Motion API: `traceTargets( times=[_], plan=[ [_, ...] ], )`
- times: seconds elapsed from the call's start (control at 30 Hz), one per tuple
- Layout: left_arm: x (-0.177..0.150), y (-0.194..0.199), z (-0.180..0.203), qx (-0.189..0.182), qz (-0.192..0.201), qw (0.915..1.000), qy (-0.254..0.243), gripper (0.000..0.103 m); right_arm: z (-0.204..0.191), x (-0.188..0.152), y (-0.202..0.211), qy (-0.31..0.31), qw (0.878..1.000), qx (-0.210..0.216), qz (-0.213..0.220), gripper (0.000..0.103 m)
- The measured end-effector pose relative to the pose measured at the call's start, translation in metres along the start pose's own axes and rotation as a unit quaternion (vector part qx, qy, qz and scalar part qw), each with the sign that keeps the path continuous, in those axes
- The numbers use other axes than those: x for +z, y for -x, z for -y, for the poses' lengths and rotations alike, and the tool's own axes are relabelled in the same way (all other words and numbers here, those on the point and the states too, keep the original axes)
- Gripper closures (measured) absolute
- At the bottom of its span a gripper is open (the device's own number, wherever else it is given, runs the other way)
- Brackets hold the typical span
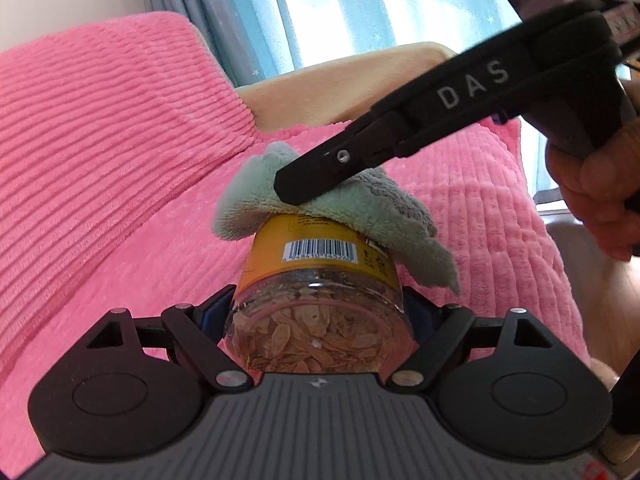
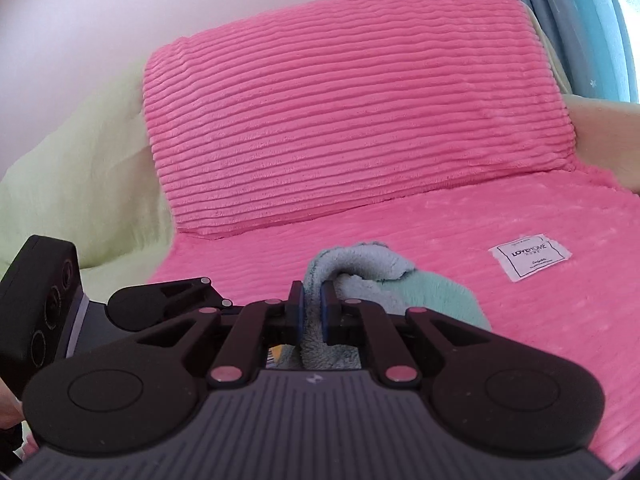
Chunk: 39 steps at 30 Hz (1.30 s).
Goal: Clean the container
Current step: 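Wipe the jar's barcode side with the right gripper's cloth while the left holds the jar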
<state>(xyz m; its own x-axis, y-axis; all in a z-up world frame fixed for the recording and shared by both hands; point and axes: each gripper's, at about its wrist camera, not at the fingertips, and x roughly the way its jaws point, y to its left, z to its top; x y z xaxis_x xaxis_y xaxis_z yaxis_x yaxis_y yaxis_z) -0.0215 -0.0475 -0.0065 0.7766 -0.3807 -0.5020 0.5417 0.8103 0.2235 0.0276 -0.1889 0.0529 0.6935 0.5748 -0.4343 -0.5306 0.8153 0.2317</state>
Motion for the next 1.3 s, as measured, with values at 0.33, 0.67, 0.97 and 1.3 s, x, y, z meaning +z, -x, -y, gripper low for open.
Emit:
traceTargets(
  times=[0.33, 0.67, 0.97, 1.3],
  plan=[
    [-0.002, 0.005, -0.041, -0.068, 0.016, 0.983, 0.17, 0.015, -0.003, 0.0, 0.001, 0.0, 1.0, -0.001, -0.001, 0.098],
    [0.0, 0.001, -0.029, -0.053, 0.009, 0.9925, 0.11, 0.017, 0.002, 0.0, 0.005, -0.01, 1.0, -0.011, 0.005, 0.098],
    [0.001, -0.001, 0.013, 0.018, 0.014, 0.998, -0.059, 0.017, 0.005, 0.001, 0.006, -0.024, 1.0, -0.005, 0.005, 0.096],
    [0.003, -0.004, 0.011, 0.022, 0.006, 0.9979, -0.061, 0.017, -0.02, -0.004, 0.001, 0.017, 0.997, 0.071, -0.017, 0.098]
  ],
)
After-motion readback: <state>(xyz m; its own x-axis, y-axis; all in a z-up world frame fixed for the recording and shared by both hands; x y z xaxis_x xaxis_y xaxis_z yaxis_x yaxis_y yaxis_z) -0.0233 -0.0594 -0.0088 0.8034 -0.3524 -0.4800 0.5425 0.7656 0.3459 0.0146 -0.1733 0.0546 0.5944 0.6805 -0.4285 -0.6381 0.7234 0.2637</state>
